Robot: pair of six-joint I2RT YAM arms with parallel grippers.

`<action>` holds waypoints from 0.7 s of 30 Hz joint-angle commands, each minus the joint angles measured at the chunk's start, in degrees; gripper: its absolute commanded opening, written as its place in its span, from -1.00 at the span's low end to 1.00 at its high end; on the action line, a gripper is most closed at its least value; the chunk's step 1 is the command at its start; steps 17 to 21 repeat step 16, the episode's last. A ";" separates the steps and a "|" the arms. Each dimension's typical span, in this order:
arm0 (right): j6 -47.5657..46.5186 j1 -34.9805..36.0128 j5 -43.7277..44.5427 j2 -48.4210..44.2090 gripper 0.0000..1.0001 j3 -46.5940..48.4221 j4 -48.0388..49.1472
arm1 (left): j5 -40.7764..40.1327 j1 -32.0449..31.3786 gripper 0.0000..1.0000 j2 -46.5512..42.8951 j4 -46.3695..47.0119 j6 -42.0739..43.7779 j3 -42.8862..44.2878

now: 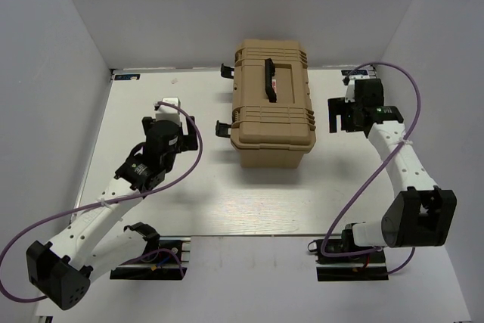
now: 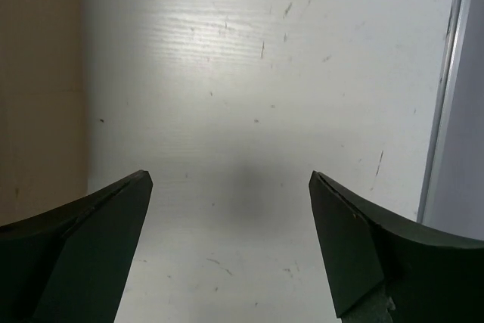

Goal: Sort the tools into containers

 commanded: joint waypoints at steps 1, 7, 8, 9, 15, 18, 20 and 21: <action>2.04 -0.18 3.14 -4.43 0.81 -2.72 4.51 | 3.19 0.30 0.98 -0.50 0.71 0.58 -0.49; 3.11 -0.18 -5.49 -12.33 0.81 -12.11 9.78 | 7.84 0.30 0.98 0.03 1.33 1.20 -0.49; 3.02 -0.27 -7.58 -15.04 0.81 -14.65 10.58 | 8.46 0.30 0.98 0.55 1.33 1.20 -0.49; 3.11 -0.36 -8.82 -17.07 0.81 -15.72 11.81 | 8.47 0.30 0.98 0.56 1.33 1.20 -0.49; 1.62 -0.97 -12.17 -22.36 0.81 -23.02 15.07 | 9.70 0.30 0.98 1.08 1.33 1.20 -0.49; 1.44 -1.06 -12.26 -22.54 0.81 -23.72 15.07 | 9.70 0.30 0.98 1.08 1.33 1.20 -0.49; 1.44 -1.06 -12.26 -22.54 0.81 -23.72 15.07 | 9.70 0.30 0.98 1.08 1.33 1.20 -0.49; 1.44 -1.06 -12.26 -22.54 0.81 -23.72 15.07 | 9.70 0.30 0.98 1.08 1.33 1.20 -0.49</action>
